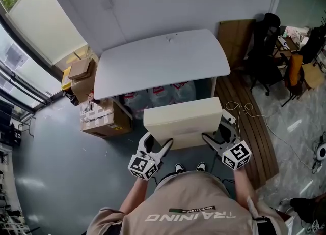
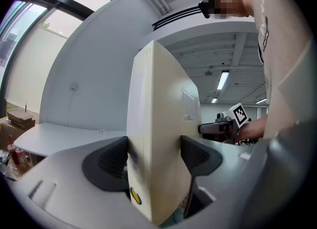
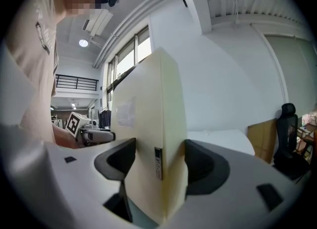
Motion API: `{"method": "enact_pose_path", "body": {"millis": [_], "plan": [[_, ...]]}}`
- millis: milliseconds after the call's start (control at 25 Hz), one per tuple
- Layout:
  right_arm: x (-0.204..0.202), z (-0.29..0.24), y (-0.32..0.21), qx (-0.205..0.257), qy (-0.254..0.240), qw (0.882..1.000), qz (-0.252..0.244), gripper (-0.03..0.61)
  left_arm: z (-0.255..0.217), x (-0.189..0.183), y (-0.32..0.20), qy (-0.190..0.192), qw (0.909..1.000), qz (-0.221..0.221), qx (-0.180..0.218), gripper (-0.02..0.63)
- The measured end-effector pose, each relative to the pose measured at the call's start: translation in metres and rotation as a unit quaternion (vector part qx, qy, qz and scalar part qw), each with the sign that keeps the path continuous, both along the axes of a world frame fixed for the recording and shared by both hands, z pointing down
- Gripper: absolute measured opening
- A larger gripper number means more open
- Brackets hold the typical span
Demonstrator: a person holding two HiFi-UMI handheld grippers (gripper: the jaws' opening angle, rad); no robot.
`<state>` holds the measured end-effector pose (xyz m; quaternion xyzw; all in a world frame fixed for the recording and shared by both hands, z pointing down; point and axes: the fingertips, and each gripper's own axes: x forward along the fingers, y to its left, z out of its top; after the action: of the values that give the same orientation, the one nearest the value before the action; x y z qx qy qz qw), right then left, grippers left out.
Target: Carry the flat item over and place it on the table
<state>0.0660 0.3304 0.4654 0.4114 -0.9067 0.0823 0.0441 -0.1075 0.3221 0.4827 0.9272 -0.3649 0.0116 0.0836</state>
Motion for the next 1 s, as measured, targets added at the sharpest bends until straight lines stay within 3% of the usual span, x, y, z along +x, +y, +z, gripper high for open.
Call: {"method": "enact_pose_path", "body": {"millis": [720,1000], "plan": [[-0.033,0.009,-0.024,-0.008,0.016,0.999,0.034,0.281,0.017,-0.032,-0.035,0.019,0.9991,0.036,-0.010,0.316],[-0.028,0.018,-0.041,-0.024,0.013,0.999,0.038,0.281,0.027,-0.026,-0.052,0.025,0.9983,0.042,-0.032,0.318]]}}
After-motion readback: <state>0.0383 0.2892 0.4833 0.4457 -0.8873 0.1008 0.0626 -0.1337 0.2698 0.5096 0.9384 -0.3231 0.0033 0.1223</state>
